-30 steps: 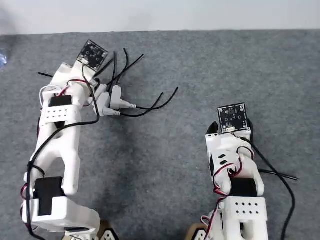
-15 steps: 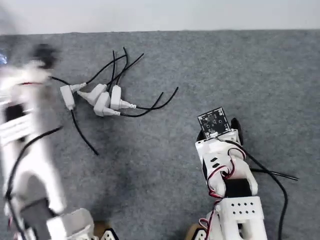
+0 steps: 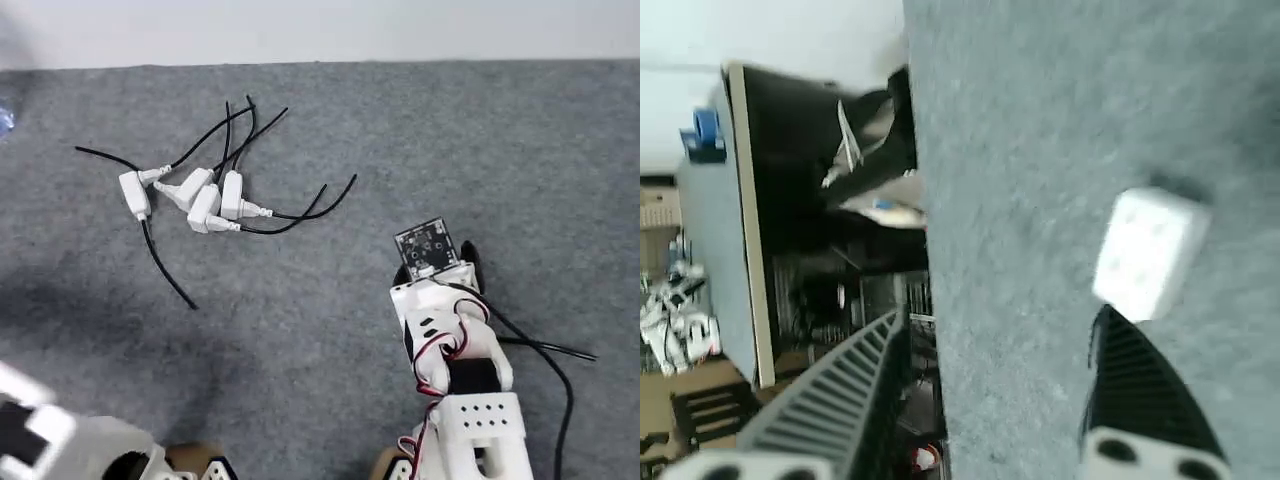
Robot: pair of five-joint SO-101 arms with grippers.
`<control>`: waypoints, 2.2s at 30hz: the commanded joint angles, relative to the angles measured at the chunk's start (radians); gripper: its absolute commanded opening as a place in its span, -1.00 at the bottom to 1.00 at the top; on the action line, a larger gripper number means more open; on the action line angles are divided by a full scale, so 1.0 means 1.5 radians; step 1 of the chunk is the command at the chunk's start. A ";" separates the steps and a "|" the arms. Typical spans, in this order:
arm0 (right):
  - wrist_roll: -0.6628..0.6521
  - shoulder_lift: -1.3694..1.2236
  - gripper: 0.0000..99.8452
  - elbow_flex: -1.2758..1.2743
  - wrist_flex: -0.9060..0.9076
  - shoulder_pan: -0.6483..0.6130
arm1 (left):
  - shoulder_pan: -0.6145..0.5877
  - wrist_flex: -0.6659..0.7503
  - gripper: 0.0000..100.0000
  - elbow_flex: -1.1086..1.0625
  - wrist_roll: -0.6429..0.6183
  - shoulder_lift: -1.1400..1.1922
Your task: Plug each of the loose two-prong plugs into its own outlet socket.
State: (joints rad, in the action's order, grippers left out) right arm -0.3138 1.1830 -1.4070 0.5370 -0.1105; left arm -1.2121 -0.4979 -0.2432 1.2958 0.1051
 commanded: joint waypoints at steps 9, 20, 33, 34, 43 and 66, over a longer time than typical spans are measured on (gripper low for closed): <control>-0.032 -0.002 -0.41 0.000 -0.019 -0.033 | -0.007 -0.579 -0.45 0.868 0.031 0.534; -0.032 -0.003 -0.41 -0.007 -0.032 -0.034 | 0.005 -0.677 -0.45 1.258 0.057 0.858; -0.032 -0.003 -0.41 -0.007 -0.032 -0.034 | 0.002 -0.698 -0.52 1.116 0.135 0.858; -0.032 -0.003 -0.41 -0.007 -0.032 -0.034 | 0.004 -0.720 -0.58 1.113 0.150 0.858; -0.032 -0.003 -0.41 -0.008 -0.032 -0.035 | 0.028 -0.837 -0.98 1.059 0.160 0.856; -0.074 -0.003 -0.41 -0.042 -0.063 -0.063 | -0.001 -0.816 -0.12 1.244 0.136 0.775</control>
State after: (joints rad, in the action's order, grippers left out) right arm -0.4135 1.1815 -1.4822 0.4710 -0.2010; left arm -1.1937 -1.7300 1.6103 1.4584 1.3280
